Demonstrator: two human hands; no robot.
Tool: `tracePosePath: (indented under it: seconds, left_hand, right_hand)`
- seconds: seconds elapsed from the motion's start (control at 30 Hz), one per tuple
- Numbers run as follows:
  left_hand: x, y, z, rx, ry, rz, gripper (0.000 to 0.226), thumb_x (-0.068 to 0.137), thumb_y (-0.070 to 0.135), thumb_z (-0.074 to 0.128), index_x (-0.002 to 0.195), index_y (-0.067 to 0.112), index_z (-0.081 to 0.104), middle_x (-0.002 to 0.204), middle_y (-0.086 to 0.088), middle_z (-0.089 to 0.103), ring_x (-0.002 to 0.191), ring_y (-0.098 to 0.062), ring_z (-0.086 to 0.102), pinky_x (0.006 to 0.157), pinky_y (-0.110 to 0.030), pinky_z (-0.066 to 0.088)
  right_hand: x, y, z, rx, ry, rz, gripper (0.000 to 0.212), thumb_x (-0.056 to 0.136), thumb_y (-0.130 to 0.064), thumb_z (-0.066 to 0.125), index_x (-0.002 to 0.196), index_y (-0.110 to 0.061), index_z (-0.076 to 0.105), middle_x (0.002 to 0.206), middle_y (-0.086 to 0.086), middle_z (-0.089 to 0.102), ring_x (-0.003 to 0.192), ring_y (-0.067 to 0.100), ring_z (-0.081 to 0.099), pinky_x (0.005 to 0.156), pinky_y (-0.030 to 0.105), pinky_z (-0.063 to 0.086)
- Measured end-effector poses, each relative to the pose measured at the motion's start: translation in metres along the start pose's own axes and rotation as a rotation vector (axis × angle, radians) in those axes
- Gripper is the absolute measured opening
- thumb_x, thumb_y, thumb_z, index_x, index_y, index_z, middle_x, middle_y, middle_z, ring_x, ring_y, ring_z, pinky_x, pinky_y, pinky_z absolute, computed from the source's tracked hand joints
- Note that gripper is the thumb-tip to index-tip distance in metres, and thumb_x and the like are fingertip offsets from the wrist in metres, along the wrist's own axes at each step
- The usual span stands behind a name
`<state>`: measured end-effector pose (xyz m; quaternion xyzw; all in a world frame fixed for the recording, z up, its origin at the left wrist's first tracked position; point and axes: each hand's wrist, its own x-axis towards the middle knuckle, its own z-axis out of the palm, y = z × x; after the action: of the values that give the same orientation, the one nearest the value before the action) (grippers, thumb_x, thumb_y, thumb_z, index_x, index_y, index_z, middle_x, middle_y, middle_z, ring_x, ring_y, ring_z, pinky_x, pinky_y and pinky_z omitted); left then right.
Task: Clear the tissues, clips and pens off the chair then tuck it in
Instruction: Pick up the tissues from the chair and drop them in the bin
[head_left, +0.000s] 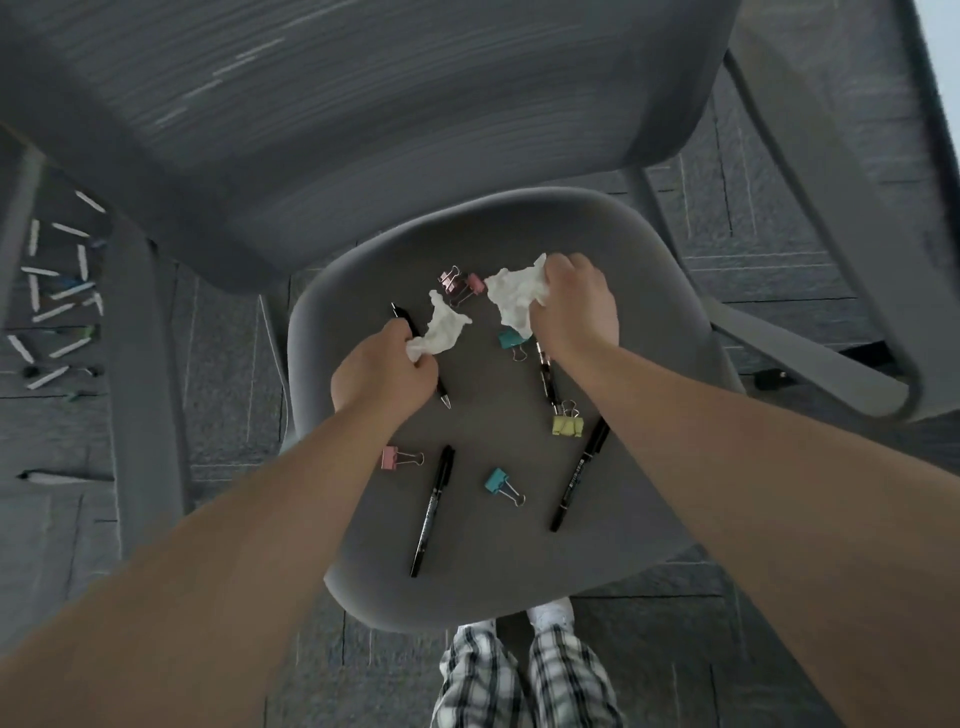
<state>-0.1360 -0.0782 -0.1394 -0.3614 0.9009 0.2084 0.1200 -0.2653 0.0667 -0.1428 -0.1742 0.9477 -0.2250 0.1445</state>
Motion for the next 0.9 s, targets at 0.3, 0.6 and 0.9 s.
tracePosePath:
  seconds: [0.3,0.6,0.9]
  left_hand:
    - [-0.008,0.104,-0.010,0.107,-0.118,0.356,0.022,0.084,0.029,0.052,0.102,0.017,0.055,0.103,-0.007,0.064,0.095,-0.032,0.059,0.068,-0.032,0.041]
    - [-0.090,0.187,0.025,0.502,-0.490,0.713,0.015,0.082,0.031,0.053,0.093,0.021,0.055,0.086,0.004,0.059,0.081,-0.025,0.057,0.065,-0.028,0.042]
    - [-0.239,0.239,0.110,0.717,-0.589,1.014,0.022,0.087,0.023,0.047,0.107,0.018,0.053,0.093,0.001,0.057,0.084,-0.023,0.053,0.061,-0.029,0.039]
  right_hand:
    - [-0.059,0.055,-0.064,0.147,0.128,0.248,0.010,0.084,-0.007,0.052,0.094,-0.010,0.049,0.113,0.011,0.054,0.105,0.031,0.050,0.074,0.034,0.039]
    - [-0.208,0.138,-0.085,0.183,0.090,0.573,0.021,0.085,-0.006,0.049,0.105,-0.007,0.055,0.110,0.009,0.055,0.097,0.030,0.057,0.070,0.036,0.043]
    - [-0.388,0.226,-0.082,0.309,0.186,0.926,0.022,0.080,-0.004,0.049,0.101,-0.008,0.055,0.108,0.008,0.056,0.092,0.028,0.056,0.068,0.035,0.043]
